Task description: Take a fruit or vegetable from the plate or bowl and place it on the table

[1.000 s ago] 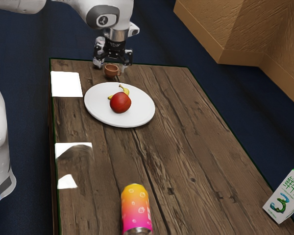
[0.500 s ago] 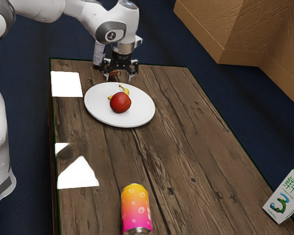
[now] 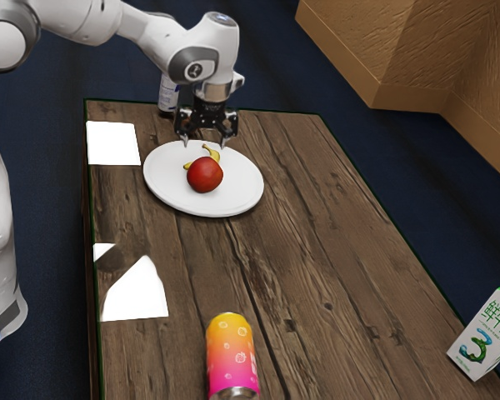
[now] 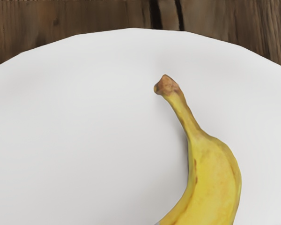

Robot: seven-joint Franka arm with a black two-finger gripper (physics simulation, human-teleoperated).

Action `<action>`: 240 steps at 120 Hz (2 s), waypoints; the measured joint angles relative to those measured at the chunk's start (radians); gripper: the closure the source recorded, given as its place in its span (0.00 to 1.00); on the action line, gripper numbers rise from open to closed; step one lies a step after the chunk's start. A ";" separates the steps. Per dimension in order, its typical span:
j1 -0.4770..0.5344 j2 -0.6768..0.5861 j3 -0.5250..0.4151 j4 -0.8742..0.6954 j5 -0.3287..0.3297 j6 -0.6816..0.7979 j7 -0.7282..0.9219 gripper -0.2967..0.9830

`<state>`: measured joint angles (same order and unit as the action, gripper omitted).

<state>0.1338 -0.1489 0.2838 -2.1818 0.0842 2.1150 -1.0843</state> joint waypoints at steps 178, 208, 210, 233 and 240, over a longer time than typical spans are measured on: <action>0.011 0.120 -0.010 0.032 -0.081 0.067 0.151 0.58; -0.009 0.120 -0.010 0.038 -0.080 0.061 0.153 0.66; -0.011 0.120 -0.010 0.038 -0.080 0.060 0.153 0.66; -0.019 0.116 -0.010 0.088 -0.078 0.014 0.152 0.67; -0.020 0.116 -0.007 0.100 -0.076 -0.013 0.150 0.67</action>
<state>0.1133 -0.0332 0.2772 -2.0818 0.0079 2.1019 -0.9338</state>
